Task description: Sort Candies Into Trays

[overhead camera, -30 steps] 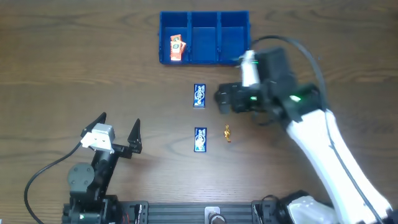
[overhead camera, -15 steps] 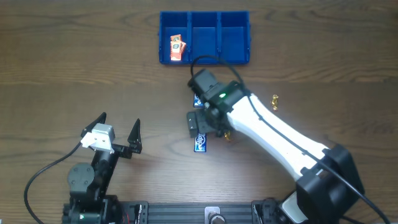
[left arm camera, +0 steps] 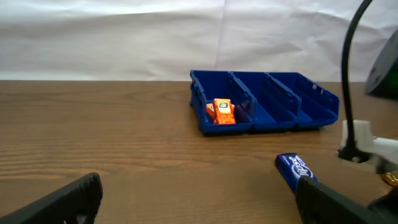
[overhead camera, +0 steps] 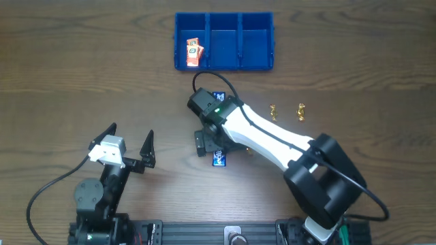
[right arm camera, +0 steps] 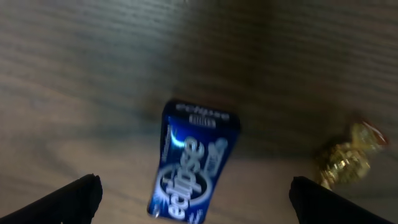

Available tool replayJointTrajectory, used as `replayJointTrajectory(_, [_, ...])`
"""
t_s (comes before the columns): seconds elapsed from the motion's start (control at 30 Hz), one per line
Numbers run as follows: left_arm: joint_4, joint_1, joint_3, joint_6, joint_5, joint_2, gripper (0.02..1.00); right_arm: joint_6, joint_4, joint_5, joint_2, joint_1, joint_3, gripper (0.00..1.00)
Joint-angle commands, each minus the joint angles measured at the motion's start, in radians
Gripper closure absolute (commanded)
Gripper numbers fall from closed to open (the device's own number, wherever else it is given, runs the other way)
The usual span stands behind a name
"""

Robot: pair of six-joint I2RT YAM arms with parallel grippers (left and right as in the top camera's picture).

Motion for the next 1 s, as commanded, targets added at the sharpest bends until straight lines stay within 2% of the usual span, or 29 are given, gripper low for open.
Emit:
replayJointTrajectory(0.03, [-0.032,-0.003,-0.020,0.014,0.014,-0.007,0.020,0.031,0.027,0.019,0.044,0.003,0.014,0.003])
replayJointTrajectory(0.3, [-0.032,-0.003,-0.020,0.014,0.014,-0.007,0.020,0.046,0.053,0.036,0.095,0.003,0.014,0.007])
replayJointTrajectory(0.73, [-0.032,-0.003,-0.020,0.014,0.014,-0.007,0.020,0.049,0.071,0.036,0.134,0.003,0.014,0.159])
replayJointTrajectory(0.87, [-0.032,-0.003,-0.020,0.014,0.014,-0.007,0.020,0.049,0.077,0.036,0.139,0.006,0.014,0.235])
replayJointTrajectory(1.0, [-0.032,-0.003,-0.020,0.014,0.014,-0.007,0.020,0.049,0.080,0.036,0.139,0.006,0.014,0.395])
